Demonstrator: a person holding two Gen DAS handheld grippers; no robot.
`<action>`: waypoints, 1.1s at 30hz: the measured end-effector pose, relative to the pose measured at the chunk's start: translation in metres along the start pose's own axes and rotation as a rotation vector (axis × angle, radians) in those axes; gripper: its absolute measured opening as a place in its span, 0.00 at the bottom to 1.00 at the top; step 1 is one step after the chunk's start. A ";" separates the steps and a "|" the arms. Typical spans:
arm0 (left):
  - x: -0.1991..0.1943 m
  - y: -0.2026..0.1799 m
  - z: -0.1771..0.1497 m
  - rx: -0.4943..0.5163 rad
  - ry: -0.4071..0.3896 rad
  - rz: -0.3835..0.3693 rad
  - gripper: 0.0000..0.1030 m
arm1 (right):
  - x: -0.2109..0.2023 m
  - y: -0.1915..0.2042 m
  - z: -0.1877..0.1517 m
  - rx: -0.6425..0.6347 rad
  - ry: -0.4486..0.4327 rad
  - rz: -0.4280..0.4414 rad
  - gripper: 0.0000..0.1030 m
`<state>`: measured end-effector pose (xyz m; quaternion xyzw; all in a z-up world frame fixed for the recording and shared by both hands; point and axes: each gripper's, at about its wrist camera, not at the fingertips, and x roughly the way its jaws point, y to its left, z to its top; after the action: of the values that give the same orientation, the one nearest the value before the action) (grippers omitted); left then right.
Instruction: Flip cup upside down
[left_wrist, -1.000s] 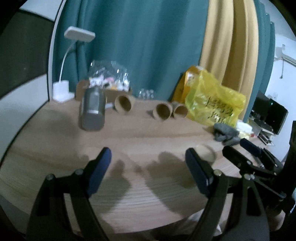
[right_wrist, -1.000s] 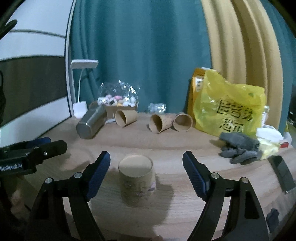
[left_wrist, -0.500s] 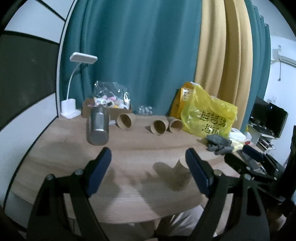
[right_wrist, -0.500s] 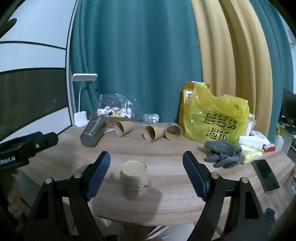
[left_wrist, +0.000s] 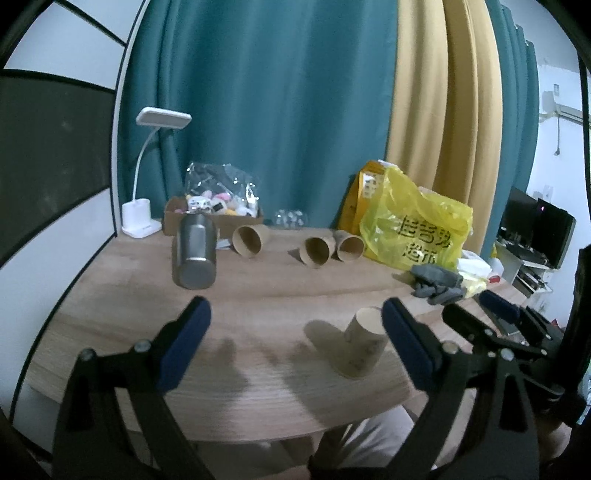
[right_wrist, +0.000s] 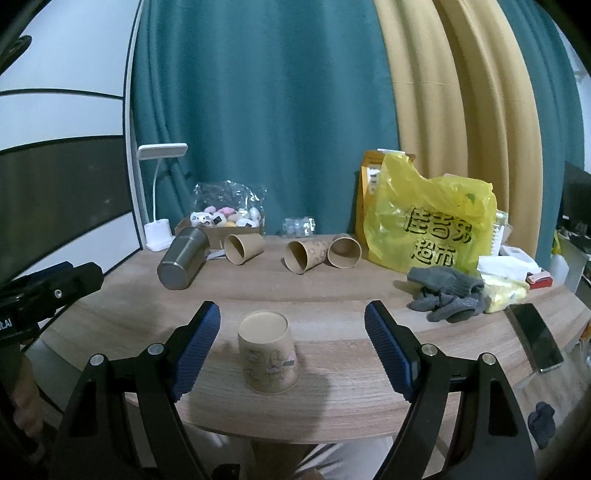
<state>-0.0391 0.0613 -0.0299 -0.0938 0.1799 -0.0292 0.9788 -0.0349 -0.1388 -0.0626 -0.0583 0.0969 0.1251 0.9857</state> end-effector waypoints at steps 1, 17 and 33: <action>0.000 0.000 0.000 -0.001 0.000 0.000 0.92 | 0.000 0.000 0.000 0.001 0.000 0.002 0.81; -0.002 0.003 -0.001 -0.005 -0.005 0.006 0.92 | 0.001 -0.001 0.001 0.001 0.009 0.005 0.81; -0.001 0.001 -0.001 0.017 -0.007 0.016 0.92 | 0.002 -0.001 0.000 0.000 0.012 0.005 0.81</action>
<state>-0.0403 0.0620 -0.0310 -0.0839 0.1772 -0.0229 0.9803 -0.0329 -0.1396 -0.0626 -0.0588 0.1027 0.1273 0.9848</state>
